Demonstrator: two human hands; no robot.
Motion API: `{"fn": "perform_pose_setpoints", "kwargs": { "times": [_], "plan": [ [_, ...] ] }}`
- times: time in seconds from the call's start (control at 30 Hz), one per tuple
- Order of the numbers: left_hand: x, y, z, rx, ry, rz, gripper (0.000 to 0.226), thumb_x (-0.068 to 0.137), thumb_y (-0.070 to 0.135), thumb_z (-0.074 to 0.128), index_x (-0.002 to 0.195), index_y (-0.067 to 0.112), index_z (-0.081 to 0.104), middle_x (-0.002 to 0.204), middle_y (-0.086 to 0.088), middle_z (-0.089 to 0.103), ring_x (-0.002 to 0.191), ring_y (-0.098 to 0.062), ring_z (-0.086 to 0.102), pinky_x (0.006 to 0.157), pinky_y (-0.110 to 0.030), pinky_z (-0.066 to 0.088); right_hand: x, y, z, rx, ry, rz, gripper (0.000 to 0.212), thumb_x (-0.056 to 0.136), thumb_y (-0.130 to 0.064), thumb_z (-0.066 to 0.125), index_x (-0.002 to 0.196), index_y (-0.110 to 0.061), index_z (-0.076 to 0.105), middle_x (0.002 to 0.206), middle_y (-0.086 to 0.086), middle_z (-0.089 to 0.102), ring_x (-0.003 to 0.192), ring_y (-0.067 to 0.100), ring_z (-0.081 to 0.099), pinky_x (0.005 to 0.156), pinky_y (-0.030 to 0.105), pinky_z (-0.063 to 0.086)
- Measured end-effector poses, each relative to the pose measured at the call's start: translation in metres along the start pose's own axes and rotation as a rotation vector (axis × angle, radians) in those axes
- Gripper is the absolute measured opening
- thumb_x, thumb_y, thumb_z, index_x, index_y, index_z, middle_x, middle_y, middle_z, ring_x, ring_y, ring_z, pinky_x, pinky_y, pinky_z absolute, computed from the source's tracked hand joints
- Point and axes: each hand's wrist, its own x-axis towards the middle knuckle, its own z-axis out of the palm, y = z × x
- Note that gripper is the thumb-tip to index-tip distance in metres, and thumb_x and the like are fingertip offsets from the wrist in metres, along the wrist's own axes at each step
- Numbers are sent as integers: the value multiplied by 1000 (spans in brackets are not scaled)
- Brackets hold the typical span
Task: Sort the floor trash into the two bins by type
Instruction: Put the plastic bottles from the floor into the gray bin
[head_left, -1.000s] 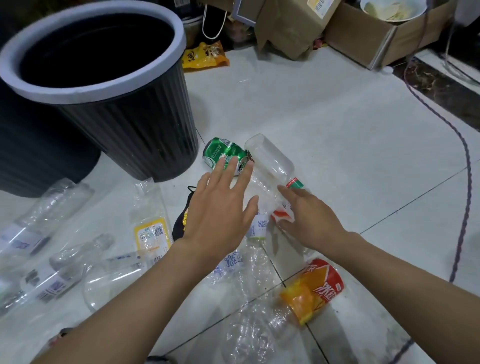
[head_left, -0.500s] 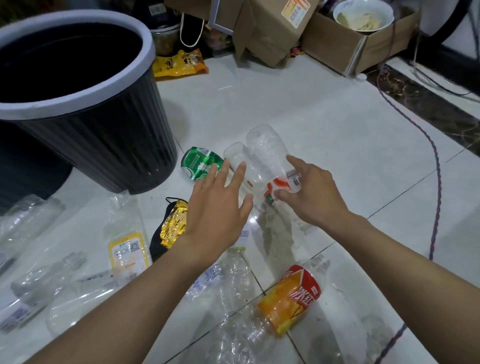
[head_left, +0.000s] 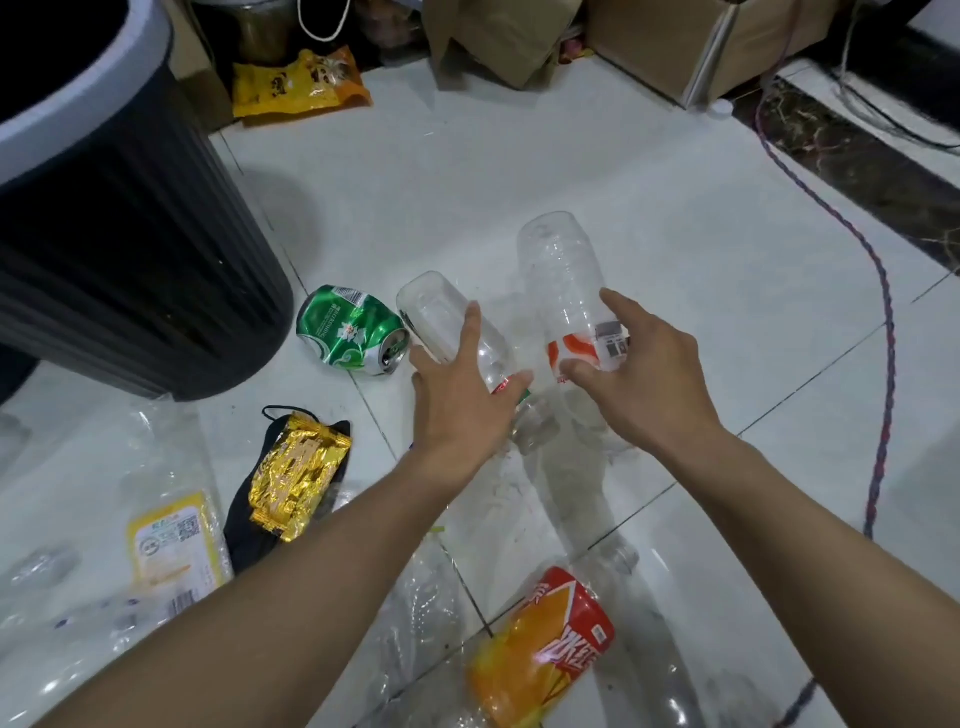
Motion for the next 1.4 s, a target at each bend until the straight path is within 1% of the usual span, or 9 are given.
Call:
{"fn": "perform_pose_setpoints", "kwargs": {
  "times": [0.13,0.27,0.37,0.67,0.8,0.9,1.07,1.27,1.4],
  "plan": [
    [6,6,18,-125,-10,-63,89,84,54,64,147,53,1,142,-13,18,128,-32,37,103,-33,37,2,6,3,30,6,11,74,82,-33,73,147,-25,39,130,0,59,117,18,54,88,19,35],
    [11,10,19,-256,-16,-101,86,89,30,65,147,53,5,133,-11,28,71,-3,46,56,-3,31,3,9,3,31,5,25,73,82,-34,73,146,-25,39,130,0,59,116,17,55,86,17,33],
    [10,10,17,-301,-32,-105,86,91,19,63,148,52,8,136,-12,29,67,3,36,43,-3,35,0,10,3,43,2,45,73,82,-33,74,146,-24,40,127,-2,61,109,14,56,83,15,33],
    [-10,6,-4,-276,-35,-82,87,92,9,61,148,53,9,144,-9,28,75,5,42,72,-14,40,-15,-4,-7,77,11,43,72,81,-32,74,145,-25,42,120,-6,63,93,7,52,79,12,33],
    [-25,17,-29,-249,-8,21,86,93,11,61,148,52,8,153,-8,17,128,-22,41,99,-27,38,-19,-19,-20,120,52,42,75,79,-31,76,145,-24,42,118,-5,63,98,11,56,79,10,33],
    [-37,27,-58,-237,22,90,89,92,13,62,146,56,6,155,-6,16,129,-19,38,92,-19,36,-23,-41,-32,171,95,20,76,78,-31,78,145,-23,42,119,-5,61,98,12,59,84,16,39],
    [-57,37,-115,-248,114,180,90,91,16,64,144,60,5,143,-4,30,83,-2,45,52,-6,36,-27,-96,-50,184,135,-70,77,78,-33,78,145,-24,42,123,-5,59,103,14,59,85,21,42],
    [-86,38,-195,-248,204,267,89,92,18,63,146,56,4,142,-8,32,82,0,43,61,9,29,-32,-173,-57,217,178,-195,78,76,-37,79,145,-26,43,128,-2,59,113,19,59,100,32,47],
    [-100,22,-246,-262,285,334,88,90,18,65,146,56,9,143,3,31,116,-8,44,78,-2,31,-36,-229,-50,239,183,-312,76,76,-37,79,143,-28,44,122,-5,63,108,15,61,97,32,49]
  ]
}}
